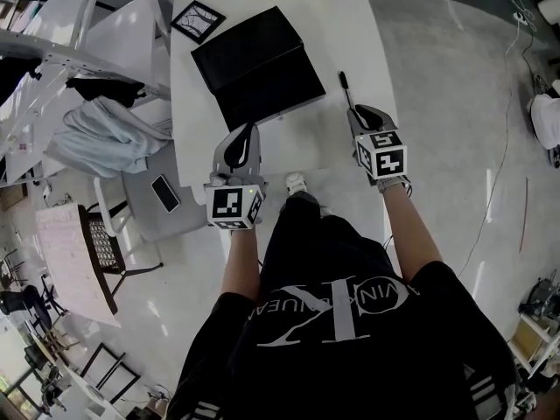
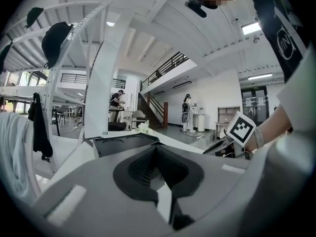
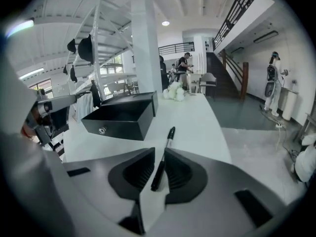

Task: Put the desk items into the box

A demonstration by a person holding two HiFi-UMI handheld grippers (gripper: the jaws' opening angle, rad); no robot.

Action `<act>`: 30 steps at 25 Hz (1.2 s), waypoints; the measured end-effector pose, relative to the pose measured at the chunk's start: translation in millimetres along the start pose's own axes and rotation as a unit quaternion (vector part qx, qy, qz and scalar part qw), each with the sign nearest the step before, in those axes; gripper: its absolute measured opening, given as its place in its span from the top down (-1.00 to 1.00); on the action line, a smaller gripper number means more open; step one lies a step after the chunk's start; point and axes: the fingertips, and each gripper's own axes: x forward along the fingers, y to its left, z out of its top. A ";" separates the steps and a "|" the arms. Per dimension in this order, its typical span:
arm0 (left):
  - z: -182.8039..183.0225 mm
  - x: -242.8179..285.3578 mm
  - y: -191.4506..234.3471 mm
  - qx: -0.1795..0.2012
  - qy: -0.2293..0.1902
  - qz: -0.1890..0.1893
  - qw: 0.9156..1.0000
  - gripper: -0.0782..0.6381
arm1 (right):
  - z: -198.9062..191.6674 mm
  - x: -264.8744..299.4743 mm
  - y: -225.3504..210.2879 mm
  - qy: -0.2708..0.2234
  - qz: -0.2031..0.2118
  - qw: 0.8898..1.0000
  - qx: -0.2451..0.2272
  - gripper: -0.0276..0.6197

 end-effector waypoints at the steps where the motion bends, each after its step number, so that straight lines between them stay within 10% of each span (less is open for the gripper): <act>1: -0.1 0.5 4.2 -0.001 0.000 0.001 1.000 0.75 | -0.1 4.5 -1.2 0.007 -0.005 1.000 0.000 0.86; 16: 6.8 4.1 42.0 -0.015 -0.014 0.011 1.000 0.75 | -6.8 33.7 -10.1 0.073 -0.035 0.997 -0.003 0.84; 30: 23.4 6.8 90.8 -0.020 -0.034 0.039 0.998 0.75 | 65.2 21.0 11.6 -0.009 -0.009 0.999 -0.047 0.84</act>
